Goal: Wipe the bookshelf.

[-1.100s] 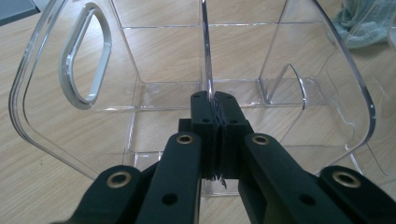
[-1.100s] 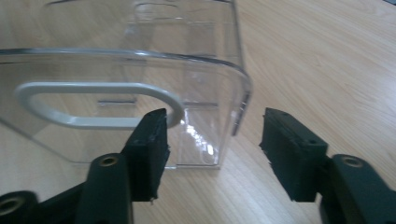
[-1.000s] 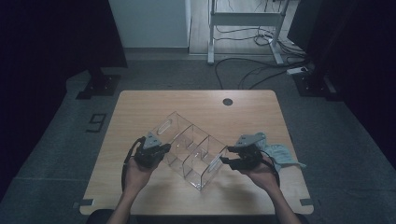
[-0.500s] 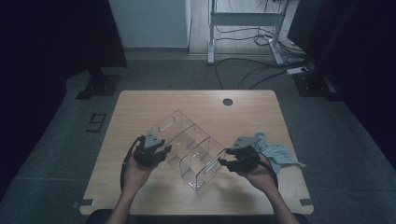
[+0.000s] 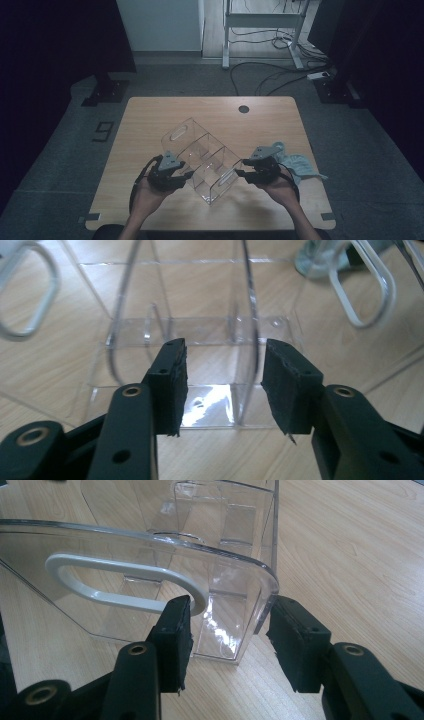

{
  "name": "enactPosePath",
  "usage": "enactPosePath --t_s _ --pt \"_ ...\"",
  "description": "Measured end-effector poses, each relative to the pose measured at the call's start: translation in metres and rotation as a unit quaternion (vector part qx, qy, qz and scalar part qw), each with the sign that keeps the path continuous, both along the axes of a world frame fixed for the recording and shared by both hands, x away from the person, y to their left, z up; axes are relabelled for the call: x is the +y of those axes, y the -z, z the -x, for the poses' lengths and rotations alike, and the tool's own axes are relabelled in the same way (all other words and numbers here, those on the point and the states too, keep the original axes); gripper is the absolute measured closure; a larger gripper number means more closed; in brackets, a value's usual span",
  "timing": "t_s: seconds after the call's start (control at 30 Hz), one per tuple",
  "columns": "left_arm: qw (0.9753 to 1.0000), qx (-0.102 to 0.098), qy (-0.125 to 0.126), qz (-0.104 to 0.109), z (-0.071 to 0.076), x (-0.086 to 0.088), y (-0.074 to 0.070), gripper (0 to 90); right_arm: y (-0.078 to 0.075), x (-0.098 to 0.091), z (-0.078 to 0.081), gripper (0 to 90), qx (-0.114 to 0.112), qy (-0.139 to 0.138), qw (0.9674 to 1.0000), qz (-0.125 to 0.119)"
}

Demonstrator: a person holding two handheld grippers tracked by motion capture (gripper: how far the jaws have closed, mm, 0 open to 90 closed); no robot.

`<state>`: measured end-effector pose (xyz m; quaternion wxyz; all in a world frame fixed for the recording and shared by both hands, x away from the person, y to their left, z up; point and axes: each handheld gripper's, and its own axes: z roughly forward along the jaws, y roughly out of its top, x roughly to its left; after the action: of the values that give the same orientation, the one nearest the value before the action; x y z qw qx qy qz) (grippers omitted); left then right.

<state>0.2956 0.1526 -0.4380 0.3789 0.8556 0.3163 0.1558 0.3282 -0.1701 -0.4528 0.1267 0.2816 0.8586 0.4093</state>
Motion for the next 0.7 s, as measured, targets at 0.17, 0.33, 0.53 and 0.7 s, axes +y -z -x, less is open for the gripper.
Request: enactPosePath --t_s 0.17,0.33,0.53,0.7 --pt "0.9999 0.004 -0.004 -0.013 -0.002 -0.003 0.007 62.5 0.0 0.0 0.001 50.8 0.0 -0.001 1.0 0.001" --pt "0.9998 0.019 0.008 0.002 -0.005 0.001 0.01 78.0 0.0 0.002 0.003 51.1 0.002 -0.01 0.9999 0.002" --pt "0.9998 0.02 0.002 -0.001 -0.008 0.005 0.01 86.8 -0.001 0.008 0.006 51.3 0.002 -0.02 0.9998 0.003" --pt "0.9998 0.019 -0.005 -0.001 -0.011 0.008 0.01 86.6 -0.001 0.01 0.007 51.5 0.008 -0.026 0.9996 0.0"
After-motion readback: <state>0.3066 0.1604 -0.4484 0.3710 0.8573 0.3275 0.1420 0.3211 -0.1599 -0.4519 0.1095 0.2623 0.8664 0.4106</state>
